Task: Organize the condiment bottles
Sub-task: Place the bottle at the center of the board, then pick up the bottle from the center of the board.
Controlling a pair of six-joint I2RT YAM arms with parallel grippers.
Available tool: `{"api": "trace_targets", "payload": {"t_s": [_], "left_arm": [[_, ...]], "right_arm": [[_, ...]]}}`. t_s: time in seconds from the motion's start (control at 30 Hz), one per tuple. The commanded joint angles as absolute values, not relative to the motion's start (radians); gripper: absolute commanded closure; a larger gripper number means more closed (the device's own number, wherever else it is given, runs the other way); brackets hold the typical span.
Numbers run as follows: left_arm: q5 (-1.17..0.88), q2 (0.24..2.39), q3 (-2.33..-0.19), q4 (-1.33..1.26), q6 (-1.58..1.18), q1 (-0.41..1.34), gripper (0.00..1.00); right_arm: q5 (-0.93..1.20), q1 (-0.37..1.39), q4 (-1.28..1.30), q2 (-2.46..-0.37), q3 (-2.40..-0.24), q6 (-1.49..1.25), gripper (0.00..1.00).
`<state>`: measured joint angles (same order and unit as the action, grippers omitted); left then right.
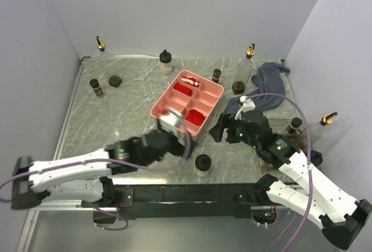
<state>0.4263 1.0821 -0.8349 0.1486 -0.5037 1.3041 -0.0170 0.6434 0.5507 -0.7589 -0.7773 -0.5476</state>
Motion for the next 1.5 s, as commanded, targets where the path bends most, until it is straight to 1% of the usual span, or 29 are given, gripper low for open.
{"api": "trace_targets", "payload": {"t_s": [0.0,0.07,0.17,0.27,0.4,0.43,0.47,0.57,0.7,0.8,0.83,0.9,0.93,1.03,1.07,1.1,1.13,1.2,1.23,1.3,1.33,1.47], "left_arm": [[0.470,0.904,-0.792,0.300,-0.600,1.099,0.04],[0.437,0.850,-0.778,0.379,-0.615,0.972,0.03],[0.466,0.752,-0.761,0.451,-0.636,0.911,0.04],[0.497,0.689,-0.779,0.512,-0.611,0.908,0.04],[0.676,0.631,-0.784,0.620,-0.612,0.908,0.03],[0.687,0.620,-0.773,0.627,-0.617,0.908,0.03],[0.689,0.592,-0.747,0.611,-0.623,0.910,0.03],[0.602,0.549,-0.726,0.565,-0.579,0.910,0.03],[0.630,0.549,-0.733,0.589,-0.595,0.910,0.03],[0.629,0.555,-0.736,0.600,-0.601,0.910,0.03],[0.629,0.555,-0.738,0.600,-0.600,0.910,0.03],[0.630,0.558,-0.738,0.603,-0.606,0.910,0.03],[0.634,0.560,-0.739,0.606,-0.606,0.910,0.03],[0.644,0.560,-0.742,0.614,-0.614,0.910,0.03],[0.646,0.555,-0.741,0.617,-0.615,0.910,0.03],[0.647,0.555,-0.741,0.617,-0.617,0.910,0.03],[0.649,0.554,-0.742,0.618,-0.617,0.910,0.03],[0.650,0.549,-0.739,0.620,-0.618,0.910,0.03],[0.652,0.548,-0.741,0.620,-0.618,0.910,0.03],[0.652,0.546,-0.741,0.620,-0.620,0.910,0.03],[0.650,0.546,-0.741,0.620,-0.620,0.910,0.03],[0.652,0.548,-0.741,0.623,-0.620,0.910,0.03]], "right_arm": [[-0.037,0.765,0.545,-0.793,-0.762,-0.584,0.09],[-0.092,0.846,0.546,-0.825,-0.758,-0.610,0.09],[-0.127,0.916,0.537,-0.867,-0.749,-0.638,0.09],[-0.179,0.997,0.555,-0.925,-0.756,-0.652,0.09],[-0.267,1.086,0.612,-0.983,-0.761,-0.680,0.09],[-0.271,1.094,0.617,-0.997,-0.756,-0.684,0.09],[-0.270,1.101,0.614,-1.003,-0.750,-0.690,0.09],[-0.256,1.127,0.582,-1.022,-0.721,-0.710,0.11],[-0.261,1.146,0.572,-1.052,-0.709,-0.730,0.15],[-0.268,1.150,0.578,-1.081,-0.713,-0.749,0.23],[-0.282,1.152,0.587,-1.094,-0.718,-0.753,0.31],[-0.305,1.150,0.609,-1.104,-0.733,-0.788,0.42],[-0.323,1.150,0.630,-1.108,-0.739,-0.804,0.50],[-0.385,1.152,0.660,-1.109,-0.753,-0.903,0.60],[-0.397,1.151,0.666,-1.109,-0.758,-0.928,0.65],[-0.406,1.150,0.672,-1.111,-0.770,-0.951,0.87],[-0.419,1.150,0.711,-1.126,-0.782,-0.980,1.00],[-0.506,1.150,0.803,-1.160,-0.853,-1.106,1.00],[-0.546,1.150,0.924,-1.207,-0.885,-1.152,1.00],[-0.641,1.151,1.053,-1.261,-0.986,-1.300,1.00],[-0.665,1.149,1.178,-1.316,-1.020,-1.401,1.00],[-0.755,1.137,1.394,-1.394,-1.193,-1.593,1.00]]}}
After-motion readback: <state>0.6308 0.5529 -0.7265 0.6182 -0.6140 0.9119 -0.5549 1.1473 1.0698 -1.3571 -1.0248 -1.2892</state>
